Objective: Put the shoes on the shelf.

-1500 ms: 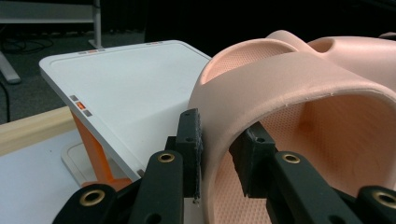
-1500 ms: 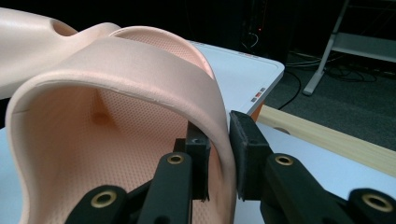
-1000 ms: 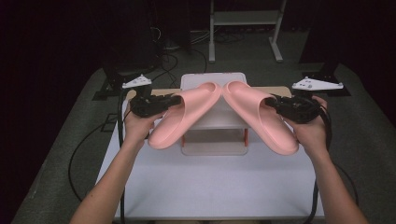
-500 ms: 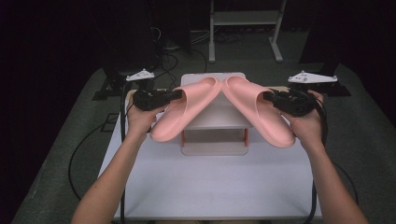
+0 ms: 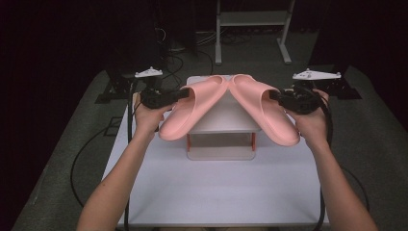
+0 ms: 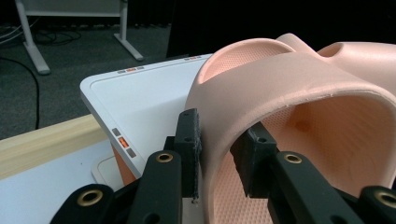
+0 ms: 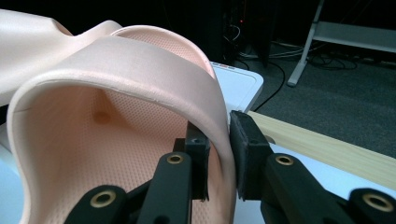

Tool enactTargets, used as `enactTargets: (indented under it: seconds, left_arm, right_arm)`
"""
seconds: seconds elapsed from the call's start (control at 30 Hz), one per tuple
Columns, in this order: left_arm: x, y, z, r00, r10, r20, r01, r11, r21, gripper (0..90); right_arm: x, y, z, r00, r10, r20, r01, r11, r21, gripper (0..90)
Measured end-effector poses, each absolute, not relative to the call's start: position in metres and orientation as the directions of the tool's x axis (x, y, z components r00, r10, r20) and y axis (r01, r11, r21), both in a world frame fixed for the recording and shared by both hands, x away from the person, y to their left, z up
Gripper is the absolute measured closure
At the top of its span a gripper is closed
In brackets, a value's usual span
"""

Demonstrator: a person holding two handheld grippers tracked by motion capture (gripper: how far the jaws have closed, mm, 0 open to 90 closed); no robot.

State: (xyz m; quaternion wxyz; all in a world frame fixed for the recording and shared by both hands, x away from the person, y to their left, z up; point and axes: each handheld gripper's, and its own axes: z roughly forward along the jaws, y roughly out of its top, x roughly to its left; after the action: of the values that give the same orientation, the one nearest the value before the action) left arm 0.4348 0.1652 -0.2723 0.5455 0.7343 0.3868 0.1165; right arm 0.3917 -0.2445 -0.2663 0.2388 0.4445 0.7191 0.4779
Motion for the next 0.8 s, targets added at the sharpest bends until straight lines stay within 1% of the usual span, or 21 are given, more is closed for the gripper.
enactTargets:
  seconds: [0.8]
  left_arm:
    - [0.449,0.155,-0.273,0.641,0.720,-0.267,0.463,-0.085,0.882,69.4]
  right_arm:
    - [0.411,-0.236,-0.268,-0.458,0.884,0.096,0.456,0.140,0.879,76.7]
